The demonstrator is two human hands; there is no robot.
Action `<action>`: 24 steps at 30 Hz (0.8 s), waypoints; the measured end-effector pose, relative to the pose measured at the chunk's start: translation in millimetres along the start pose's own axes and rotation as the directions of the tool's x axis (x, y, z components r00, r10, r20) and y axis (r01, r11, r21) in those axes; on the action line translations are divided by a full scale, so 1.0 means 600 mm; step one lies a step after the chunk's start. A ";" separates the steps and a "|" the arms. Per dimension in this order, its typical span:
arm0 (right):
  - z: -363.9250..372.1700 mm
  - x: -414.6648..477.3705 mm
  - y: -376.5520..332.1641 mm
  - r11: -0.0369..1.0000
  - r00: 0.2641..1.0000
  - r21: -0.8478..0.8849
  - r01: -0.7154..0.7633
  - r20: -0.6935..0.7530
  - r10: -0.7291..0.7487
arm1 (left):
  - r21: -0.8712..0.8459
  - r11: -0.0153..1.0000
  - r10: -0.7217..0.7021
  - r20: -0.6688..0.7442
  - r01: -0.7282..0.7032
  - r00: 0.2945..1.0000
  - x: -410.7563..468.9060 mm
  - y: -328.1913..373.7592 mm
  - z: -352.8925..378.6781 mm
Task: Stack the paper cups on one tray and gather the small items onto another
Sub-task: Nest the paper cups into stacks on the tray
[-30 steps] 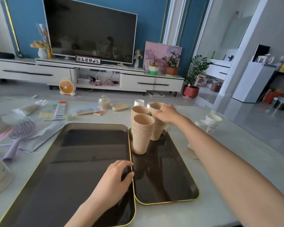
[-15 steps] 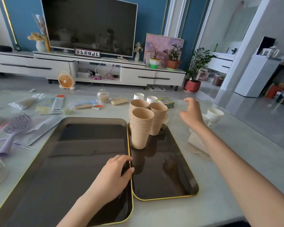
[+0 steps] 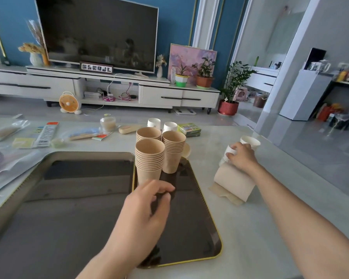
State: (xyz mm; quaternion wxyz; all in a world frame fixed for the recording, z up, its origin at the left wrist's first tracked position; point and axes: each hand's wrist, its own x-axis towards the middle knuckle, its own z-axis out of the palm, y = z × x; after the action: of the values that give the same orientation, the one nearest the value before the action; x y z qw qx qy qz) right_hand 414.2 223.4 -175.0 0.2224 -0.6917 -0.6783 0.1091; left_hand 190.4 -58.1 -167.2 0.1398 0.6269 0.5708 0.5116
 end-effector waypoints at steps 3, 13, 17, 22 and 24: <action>0.002 0.017 0.006 0.997 0.999 0.071 0.031 -0.011 -0.031 | -0.030 1.000 0.009 0.084 -0.006 0.996 -0.005 0.017 0.033; -0.085 -0.113 -0.016 0.723 0.821 0.475 0.503 -0.524 -0.227 | -0.581 0.520 -0.376 0.501 0.625 0.779 0.124 0.062 0.156; -0.048 -0.183 0.013 0.682 0.793 0.443 0.582 -0.498 -0.352 | -0.672 0.144 -0.244 0.687 0.727 0.684 0.207 0.038 0.244; -0.036 -0.134 0.042 0.700 0.866 0.510 0.500 -0.299 -0.400 | -0.792 0.242 -0.279 0.496 0.560 0.822 0.269 -0.027 0.293; -0.050 -0.083 0.054 0.727 0.898 0.540 0.424 -0.352 -0.262 | -0.768 0.409 -0.379 0.349 0.493 0.857 0.282 -0.048 0.307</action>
State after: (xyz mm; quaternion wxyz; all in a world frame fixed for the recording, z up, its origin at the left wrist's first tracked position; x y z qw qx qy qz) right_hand 453.5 170.1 -171.0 0.5318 -0.4532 -0.6904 0.1877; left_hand 292.0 171.3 -188.0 0.5834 0.3401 0.3887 0.6268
